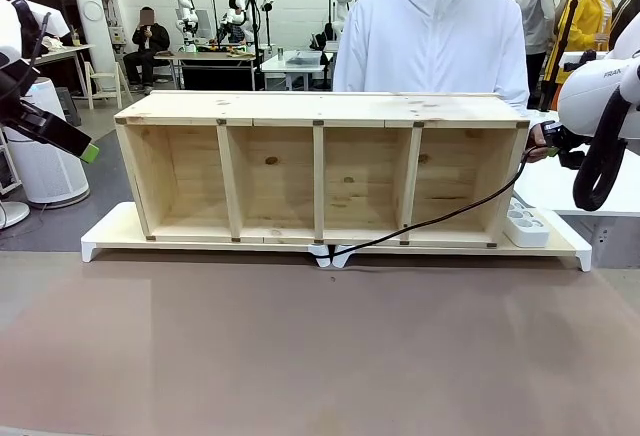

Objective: Perform cable management.
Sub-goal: Release the Power Cable when the human grasps it.

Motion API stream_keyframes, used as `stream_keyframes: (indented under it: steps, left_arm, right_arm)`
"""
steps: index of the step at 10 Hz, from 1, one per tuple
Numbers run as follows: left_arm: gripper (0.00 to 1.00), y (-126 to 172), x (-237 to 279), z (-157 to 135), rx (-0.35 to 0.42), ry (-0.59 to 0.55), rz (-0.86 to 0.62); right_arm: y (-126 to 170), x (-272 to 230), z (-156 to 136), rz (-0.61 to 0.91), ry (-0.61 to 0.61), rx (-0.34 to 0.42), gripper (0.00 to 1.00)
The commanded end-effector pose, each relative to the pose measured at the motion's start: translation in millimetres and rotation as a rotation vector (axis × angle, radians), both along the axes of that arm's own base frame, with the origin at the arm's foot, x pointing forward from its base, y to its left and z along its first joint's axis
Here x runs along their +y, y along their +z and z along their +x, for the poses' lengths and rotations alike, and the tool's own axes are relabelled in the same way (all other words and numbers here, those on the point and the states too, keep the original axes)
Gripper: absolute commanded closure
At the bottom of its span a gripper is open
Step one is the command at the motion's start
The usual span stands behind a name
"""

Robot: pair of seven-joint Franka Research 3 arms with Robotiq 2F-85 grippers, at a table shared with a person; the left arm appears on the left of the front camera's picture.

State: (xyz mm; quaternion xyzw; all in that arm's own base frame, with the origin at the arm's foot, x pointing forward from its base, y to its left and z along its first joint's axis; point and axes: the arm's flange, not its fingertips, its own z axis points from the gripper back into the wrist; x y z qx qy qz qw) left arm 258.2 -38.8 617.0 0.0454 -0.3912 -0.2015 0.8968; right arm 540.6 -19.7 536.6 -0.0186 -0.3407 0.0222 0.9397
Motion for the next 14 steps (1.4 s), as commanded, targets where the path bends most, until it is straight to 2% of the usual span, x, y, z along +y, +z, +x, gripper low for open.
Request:
stream_keyframes:
  steps: [1, 2, 3, 4, 5, 6, 7, 8, 14]
  left_arm:
    - [0.0, 0.3, 0.2, 0.1, -0.002, 0.004, 0.003]
    - [0.0, 0.3, 0.2, 0.1, -0.002, 0.004, 0.003]
    - [0.0, 0.3, 0.2, 0.1, -0.002, 0.004, 0.003]
    - [0.0, 0.3, 0.2, 0.1, -0.002, 0.004, 0.003]
    - [0.0, 0.3, 0.2, 0.1, -0.002, 0.004, 0.003]
    - [0.0, 0.3, 0.2, 0.1, -0.002, 0.004, 0.003]
    - [0.0, 0.3, 0.2, 0.1, -0.002, 0.004, 0.003]
    - [0.0, 0.3, 0.2, 0.1, -0.002, 0.004, 0.003]
    - [0.0, 0.3, 0.2, 0.1, -0.002, 0.004, 0.003]
  right_arm:
    - [1.2, 0.0, -0.1, -0.006, 0.003, -0.004, 0.84]
    - [0.0, 0.0, 0.0, 0.0, 0.0, 0.0, 0.66]
    - [0.1, 0.5, -0.6, 0.0, 0.006, -0.002, 0.64]
    - [1.3, 0.5, -0.4, -0.003, 0.007, 0.0, 0.46]
    - [1.4, 0.9, -1.1, -0.005, 0.01, 0.003, 0.45]
    - [1.5, 1.5, -1.9, -0.008, 0.014, 0.003, 0.26]
    - [2.1, 1.6, -1.1, -0.008, 0.014, 0.003, 0.25]
    - [2.2, 2.7, -1.1, -0.023, 0.014, -0.011, 0.07]
    - [0.8, 2.3, -0.2, 0.0, 0.004, -0.002, 0.07]
